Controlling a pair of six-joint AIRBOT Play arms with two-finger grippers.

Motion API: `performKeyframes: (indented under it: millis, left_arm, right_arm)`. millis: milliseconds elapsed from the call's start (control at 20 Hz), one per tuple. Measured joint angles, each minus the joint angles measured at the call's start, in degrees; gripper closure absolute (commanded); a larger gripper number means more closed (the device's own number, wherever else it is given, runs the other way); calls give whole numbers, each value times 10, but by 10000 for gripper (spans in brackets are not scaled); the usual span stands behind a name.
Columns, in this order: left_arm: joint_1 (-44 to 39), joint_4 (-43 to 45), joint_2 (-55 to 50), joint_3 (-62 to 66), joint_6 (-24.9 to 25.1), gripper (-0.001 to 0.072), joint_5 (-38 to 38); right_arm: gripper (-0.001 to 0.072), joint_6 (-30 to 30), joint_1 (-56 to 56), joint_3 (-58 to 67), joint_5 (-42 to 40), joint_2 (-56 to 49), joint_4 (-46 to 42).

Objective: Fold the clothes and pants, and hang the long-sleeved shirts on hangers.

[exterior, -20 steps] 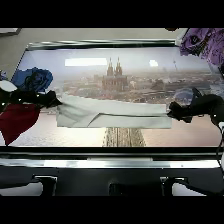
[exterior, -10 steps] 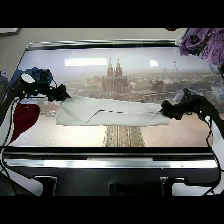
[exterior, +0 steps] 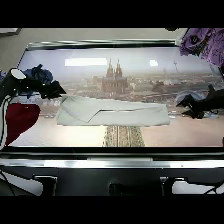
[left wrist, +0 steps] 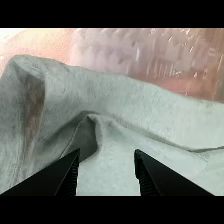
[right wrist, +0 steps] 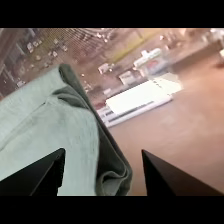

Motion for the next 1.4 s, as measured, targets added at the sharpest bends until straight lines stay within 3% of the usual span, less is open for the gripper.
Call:
performKeyframes:
  millis: [100, 350, 500, 600, 650, 750, 800, 850, 900, 1100, 1400]
  left_arm:
    - [1, 7, 9, 0, -5, 310, -3]
    - [1, 14, 17, 0, -8, 310, -16]
    - [1, 15, 19, 0, -9, 310, -21]
    - [1, 16, 19, 0, -12, 310, -22]
    - [0, 16, 19, 0, -12, 311, -22]
    - [-3, 16, 19, 0, -18, 327, -22]
    - [-7, 16, 19, 0, -21, 379, -23]
    - [-14, 15, 19, 0, -25, 601, -23]
    - [-23, 13, 18, 0, -33, 686, -23]
    - [-96, -12, 2, 0, -61, 687, -4]
    - [-275, -74, -47, 0, -144, 688, 118]
  right_arm:
    - [137, -31, -9, 2, -27, -21, 24]
    - [139, -83, -5, 3, -44, -82, 82]
    - [176, -96, 10, 3, -43, -113, 98]
    - [357, -102, 27, 3, -43, -129, 110]
    - [517, -105, 36, 3, -40, -133, 111]
    - [677, -108, 54, 2, -32, -137, 104]
    - [678, -108, 60, 3, -26, -134, 103]
    - [678, -108, 65, 4, -23, -127, 102]
    - [678, -101, 68, 8, -23, -115, 97]
    - [678, -43, 73, 43, -24, -50, 42]
    - [678, 17, 75, 95, -56, 60, -48]
